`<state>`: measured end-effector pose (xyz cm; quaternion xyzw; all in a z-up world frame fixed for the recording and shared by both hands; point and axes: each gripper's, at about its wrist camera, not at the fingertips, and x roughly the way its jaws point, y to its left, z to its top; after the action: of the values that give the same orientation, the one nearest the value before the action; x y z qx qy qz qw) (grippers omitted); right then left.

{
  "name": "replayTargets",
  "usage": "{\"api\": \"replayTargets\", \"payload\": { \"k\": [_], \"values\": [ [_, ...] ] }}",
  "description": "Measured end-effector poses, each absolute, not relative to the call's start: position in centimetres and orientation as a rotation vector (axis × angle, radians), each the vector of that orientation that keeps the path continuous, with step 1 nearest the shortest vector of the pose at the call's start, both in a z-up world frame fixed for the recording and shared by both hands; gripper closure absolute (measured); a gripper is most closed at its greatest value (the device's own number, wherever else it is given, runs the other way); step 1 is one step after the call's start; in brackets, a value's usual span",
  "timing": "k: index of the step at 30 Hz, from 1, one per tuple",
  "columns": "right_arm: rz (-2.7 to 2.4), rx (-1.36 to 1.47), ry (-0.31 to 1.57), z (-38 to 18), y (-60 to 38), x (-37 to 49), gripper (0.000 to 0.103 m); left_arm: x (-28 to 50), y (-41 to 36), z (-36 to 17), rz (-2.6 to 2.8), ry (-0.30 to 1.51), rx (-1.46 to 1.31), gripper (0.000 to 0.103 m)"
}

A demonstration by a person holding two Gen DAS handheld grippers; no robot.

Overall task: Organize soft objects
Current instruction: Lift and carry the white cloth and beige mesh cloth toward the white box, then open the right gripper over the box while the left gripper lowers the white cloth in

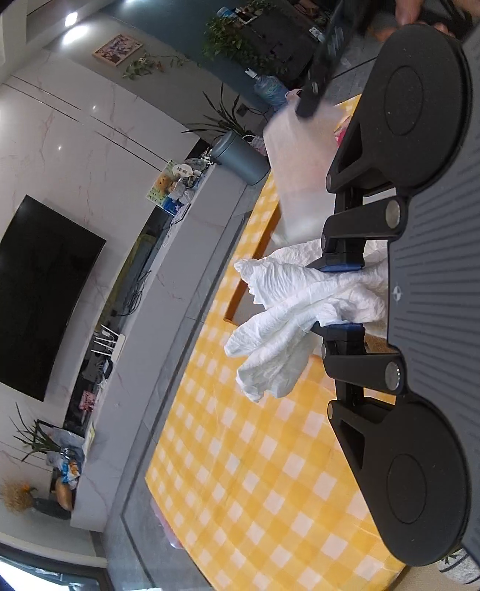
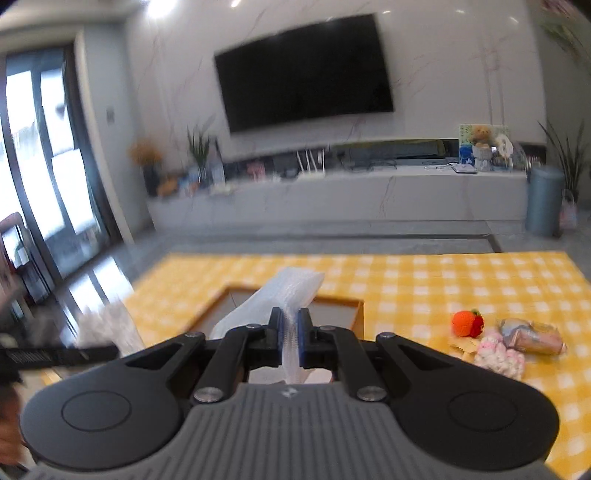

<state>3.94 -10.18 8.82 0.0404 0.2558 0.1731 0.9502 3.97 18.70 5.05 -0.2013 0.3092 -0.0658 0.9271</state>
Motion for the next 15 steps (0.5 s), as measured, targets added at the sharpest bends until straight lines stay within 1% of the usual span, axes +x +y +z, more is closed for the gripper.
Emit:
{"api": "replayTargets", "payload": {
  "k": [2, 4, 11, 13, 15],
  "values": [
    [0.302, -0.073, 0.533, 8.1, -7.6, 4.9, 0.098, 4.0, 19.2, 4.8, -0.142, 0.632, -0.426, 0.076],
    [0.293, -0.143, 0.547, 7.6, -6.4, 6.5, 0.098, 3.9, 19.6, 4.7, -0.155, 0.625, -0.441, 0.076],
    [0.392, 0.057, 0.631, 7.8, -4.6, 12.4, 0.098, 4.3, 20.0, 3.9, -0.122, 0.636, -0.454, 0.076],
    [0.390, 0.061, 0.662, 7.2, -3.8, 13.8, 0.098, 4.5, 20.1, 3.7, -0.116, 0.643, -0.453, 0.076],
    [0.360, -0.002, 0.732, 5.7, -2.6, 15.3, 0.098, 4.5, 20.1, 3.6, -0.111, 0.647, -0.452, 0.076]
  ]
}}
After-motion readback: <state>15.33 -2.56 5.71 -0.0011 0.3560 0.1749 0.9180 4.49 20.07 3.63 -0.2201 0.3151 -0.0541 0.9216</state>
